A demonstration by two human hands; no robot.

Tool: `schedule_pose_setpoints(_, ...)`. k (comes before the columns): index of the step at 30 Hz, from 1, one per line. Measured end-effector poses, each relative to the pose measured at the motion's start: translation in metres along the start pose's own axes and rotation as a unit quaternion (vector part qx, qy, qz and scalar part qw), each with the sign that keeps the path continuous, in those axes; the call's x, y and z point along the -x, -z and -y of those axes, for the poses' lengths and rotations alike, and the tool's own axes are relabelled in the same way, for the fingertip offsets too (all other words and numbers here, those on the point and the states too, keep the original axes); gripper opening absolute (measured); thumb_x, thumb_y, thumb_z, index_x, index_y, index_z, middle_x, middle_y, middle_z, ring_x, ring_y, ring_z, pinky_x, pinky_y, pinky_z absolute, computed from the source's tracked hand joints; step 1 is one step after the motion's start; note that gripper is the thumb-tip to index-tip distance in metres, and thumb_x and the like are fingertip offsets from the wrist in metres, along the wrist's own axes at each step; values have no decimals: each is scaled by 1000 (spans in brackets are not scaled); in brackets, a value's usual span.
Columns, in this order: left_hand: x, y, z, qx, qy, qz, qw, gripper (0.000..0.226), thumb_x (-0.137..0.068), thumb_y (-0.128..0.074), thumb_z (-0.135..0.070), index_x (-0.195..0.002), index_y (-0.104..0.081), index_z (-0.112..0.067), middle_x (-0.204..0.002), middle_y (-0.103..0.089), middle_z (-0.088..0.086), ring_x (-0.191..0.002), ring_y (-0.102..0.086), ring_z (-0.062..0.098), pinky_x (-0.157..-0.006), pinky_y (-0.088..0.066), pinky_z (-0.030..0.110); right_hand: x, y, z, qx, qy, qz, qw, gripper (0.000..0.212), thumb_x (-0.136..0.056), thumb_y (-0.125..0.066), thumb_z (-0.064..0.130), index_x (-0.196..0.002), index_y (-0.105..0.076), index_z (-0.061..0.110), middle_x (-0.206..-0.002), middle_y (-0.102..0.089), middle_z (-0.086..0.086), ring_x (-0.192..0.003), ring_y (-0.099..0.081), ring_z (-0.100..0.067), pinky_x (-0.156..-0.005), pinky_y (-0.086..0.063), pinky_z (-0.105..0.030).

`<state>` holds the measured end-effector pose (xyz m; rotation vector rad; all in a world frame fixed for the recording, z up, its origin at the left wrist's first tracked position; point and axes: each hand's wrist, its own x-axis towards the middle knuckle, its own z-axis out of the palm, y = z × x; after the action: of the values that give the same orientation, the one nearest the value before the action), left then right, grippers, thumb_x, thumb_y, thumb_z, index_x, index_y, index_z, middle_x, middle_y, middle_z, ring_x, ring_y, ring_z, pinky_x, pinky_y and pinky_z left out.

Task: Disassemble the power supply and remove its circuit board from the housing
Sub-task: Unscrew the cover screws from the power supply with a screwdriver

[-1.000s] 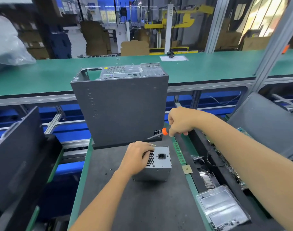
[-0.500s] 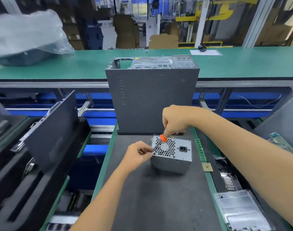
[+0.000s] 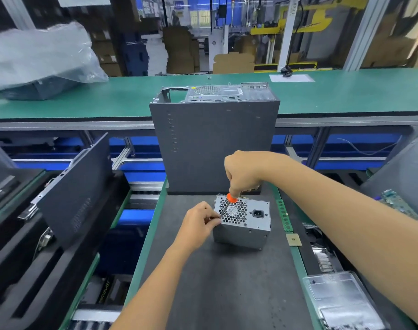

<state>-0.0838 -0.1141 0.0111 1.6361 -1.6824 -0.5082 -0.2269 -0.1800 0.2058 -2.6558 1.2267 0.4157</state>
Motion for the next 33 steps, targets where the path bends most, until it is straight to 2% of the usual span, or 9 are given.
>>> schedule_pose_setpoints(7,-2,1,-1,1,-11,8,1000,20,-83,-71,-20,-71,-59,-32,-77,-55,-15,-70,-55,3,-64,-44,12,-3,5,13,1,23,-6,1000,26,-72,-60,20,-51,-48,10,-46,-48,-4,-45,-43,-20,-41,-31,-20)
schedule_pose_setpoints(13,-2,1,-2,30,3,23,999,20,-86,-66,-8,-73,-62,-22,-80,-56,-10,-58,-58,10,-62,-52,21,-10,15,20,-67,11,-18,998,16,-73,-61,12,-59,-56,6,-40,-56,-1,-45,-60,-23,-46,-42,-19)
schedule_pose_setpoints(18,-4,2,-4,62,22,21,998,23,-86,-63,2,-74,-62,-17,-79,-57,-9,-58,-59,12,-60,-53,17,-19,17,18,-152,-77,-10,985,14,-82,-61,16,-75,-53,6,-80,-73,-20,-53,-67,-28,-43,-45,-22)
schedule_pose_setpoints(20,-5,4,-2,64,26,23,997,22,-86,-63,3,-74,-62,-16,-78,-58,-7,-57,-58,10,-60,-53,16,-21,17,19,-148,-87,-9,985,13,-83,-61,17,-78,-54,6,-81,-73,-20,-55,-67,-29,-44,-45,-22)
schedule_pose_setpoints(24,-8,3,1,62,36,26,997,12,-84,-65,1,-77,-64,-8,-77,-59,-3,-52,-57,3,-58,-51,15,-19,14,24,-48,-32,-12,998,23,-80,-58,16,-60,-49,10,-38,-57,-1,-49,-62,-25,-43,-38,-19)
schedule_pose_setpoints(26,-9,2,3,56,30,34,997,10,-84,-65,1,-78,-64,-6,-80,-59,0,-51,-56,2,-58,-50,15,-17,14,26,-10,8,-8,1000,28,-79,-58,13,-53,-48,10,-32,-51,2,-52,-61,-25,-49,-42,-24)
schedule_pose_setpoints(28,-9,2,4,44,23,47,998,9,-84,-65,-1,-78,-64,-7,-83,-59,0,-52,-56,3,-59,-50,16,-17,15,28,16,47,1,999,26,-81,-60,13,-56,-54,7,-38,-56,0,-54,-61,-24,-54,-46,-28)
schedule_pose_setpoints(30,-9,2,5,37,22,52,998,10,-83,-68,-4,-76,-64,-8,-83,-59,-1,-53,-58,4,-60,-52,19,-18,17,28,40,83,21,996,18,-82,-63,17,-70,-65,4,-55,-65,-6,-58,-62,-22,-55,-47,-28)
schedule_pose_setpoints(33,-5,0,4,45,24,29,998,9,-82,-72,-10,-77,-67,-5,-80,-60,-3,-54,-59,9,-60,-53,22,-19,19,25,71,138,45,987,12,-81,-71,21,-82,-65,11,-80,-68,-4,-71,-62,-18,-59,-47,-28)
